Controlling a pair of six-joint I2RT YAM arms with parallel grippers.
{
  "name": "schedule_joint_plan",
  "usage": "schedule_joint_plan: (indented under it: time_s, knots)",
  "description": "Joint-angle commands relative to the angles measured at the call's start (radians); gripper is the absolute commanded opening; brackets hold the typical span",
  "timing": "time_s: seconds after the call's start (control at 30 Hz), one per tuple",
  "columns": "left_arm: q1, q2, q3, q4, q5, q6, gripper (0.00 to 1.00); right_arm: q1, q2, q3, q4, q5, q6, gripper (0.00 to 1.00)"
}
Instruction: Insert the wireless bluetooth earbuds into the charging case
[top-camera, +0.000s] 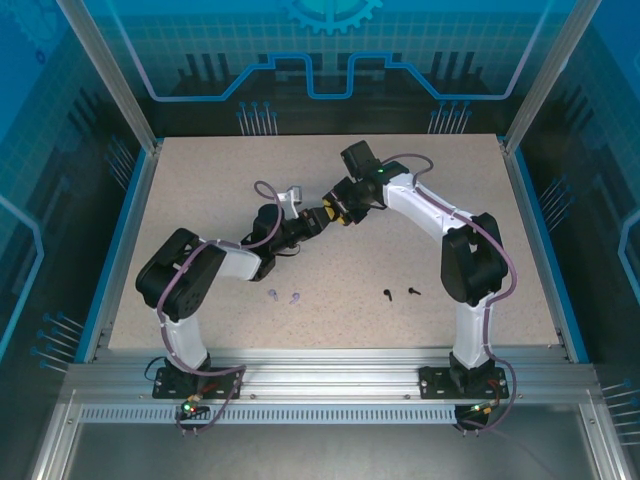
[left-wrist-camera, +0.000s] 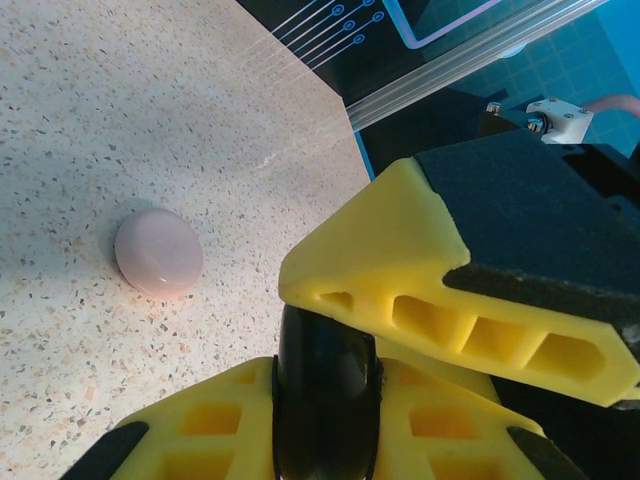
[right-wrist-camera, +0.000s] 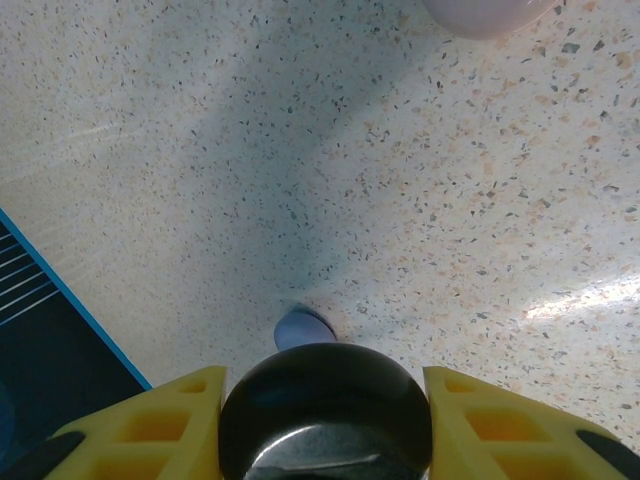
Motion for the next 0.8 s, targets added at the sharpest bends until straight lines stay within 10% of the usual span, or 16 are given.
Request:
schedule_joint_plan:
  time_s: [0.0,0.2,0.77]
  knots:
    - [-0.001,0.009,0.020,0.022,-0.019,-0.011,0.00,0.007,-0.042,-0.008,0.018,-0.018,0.008,0.46]
    - [0.006,-0.033,0.039,-0.056,0.049,0.005,0.00,-0.044,-0.122,-0.003,-0.004,0.076,-0.105,0.71]
    - [0.101,-0.122,0.324,-0.540,0.664,0.302,0.00,-0.162,-0.620,-0.565,0.385,-0.149,-0.941,0.73]
